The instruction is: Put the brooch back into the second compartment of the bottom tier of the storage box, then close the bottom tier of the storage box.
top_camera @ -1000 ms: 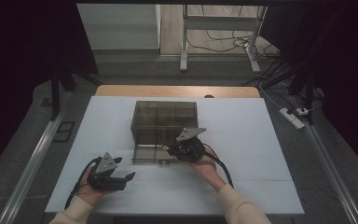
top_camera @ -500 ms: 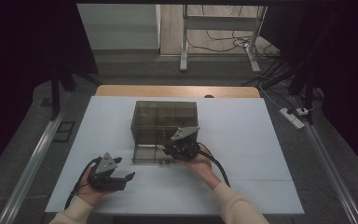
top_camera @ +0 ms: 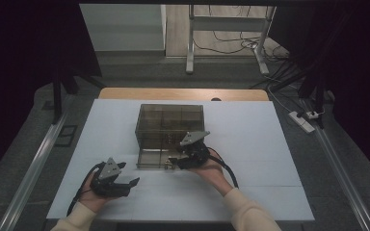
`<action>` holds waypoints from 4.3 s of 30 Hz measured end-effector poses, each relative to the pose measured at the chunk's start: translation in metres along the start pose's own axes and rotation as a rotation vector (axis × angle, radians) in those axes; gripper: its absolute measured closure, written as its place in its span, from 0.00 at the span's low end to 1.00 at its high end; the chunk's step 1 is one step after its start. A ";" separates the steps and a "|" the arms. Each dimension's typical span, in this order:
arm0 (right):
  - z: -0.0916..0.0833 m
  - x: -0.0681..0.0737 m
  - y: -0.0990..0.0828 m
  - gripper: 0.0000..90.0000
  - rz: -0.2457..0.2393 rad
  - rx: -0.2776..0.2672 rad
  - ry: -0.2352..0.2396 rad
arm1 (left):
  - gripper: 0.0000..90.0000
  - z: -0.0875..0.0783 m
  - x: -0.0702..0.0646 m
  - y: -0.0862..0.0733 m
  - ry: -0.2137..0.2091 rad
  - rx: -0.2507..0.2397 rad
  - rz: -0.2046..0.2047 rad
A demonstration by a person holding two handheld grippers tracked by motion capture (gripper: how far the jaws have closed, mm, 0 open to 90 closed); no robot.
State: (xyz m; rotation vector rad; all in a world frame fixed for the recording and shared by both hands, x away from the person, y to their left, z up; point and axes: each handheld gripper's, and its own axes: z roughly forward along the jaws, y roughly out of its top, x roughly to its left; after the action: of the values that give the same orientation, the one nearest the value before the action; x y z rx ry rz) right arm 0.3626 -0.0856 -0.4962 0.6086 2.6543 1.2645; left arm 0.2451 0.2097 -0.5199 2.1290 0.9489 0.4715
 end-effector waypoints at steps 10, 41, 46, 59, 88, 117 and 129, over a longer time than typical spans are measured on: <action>-0.026 -0.003 -0.015 0.44 -0.004 -0.037 -0.039 | 0.27 0.001 0.000 0.000 -0.002 0.005 -0.002; -0.096 -0.022 -0.079 0.43 0.102 -0.079 -0.174 | 0.27 0.001 0.001 -0.001 0.001 0.003 -0.012; -0.107 -0.022 -0.091 0.43 0.123 -0.084 -0.197 | 0.27 0.000 0.001 -0.001 0.002 0.002 -0.011; -0.134 -0.021 -0.120 0.42 0.146 -0.090 -0.258 | 0.27 0.001 0.000 -0.001 0.005 0.005 -0.007; -0.156 -0.024 -0.142 0.40 0.157 -0.089 -0.292 | 0.27 0.002 -0.003 0.001 0.006 -0.006 -0.001; -0.153 -0.024 -0.142 0.40 0.143 -0.061 -0.290 | 0.45 0.018 -0.018 0.013 -0.029 -0.040 0.053; -0.151 -0.024 -0.143 0.40 0.142 -0.054 -0.292 | 0.93 0.024 -0.021 0.020 -0.040 -0.041 0.069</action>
State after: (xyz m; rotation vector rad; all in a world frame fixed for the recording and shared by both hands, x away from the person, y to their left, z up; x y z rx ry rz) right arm 0.2980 -0.2842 -0.5106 0.9108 2.3672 1.1742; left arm 0.2545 0.1733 -0.5215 2.1311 0.8391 0.4770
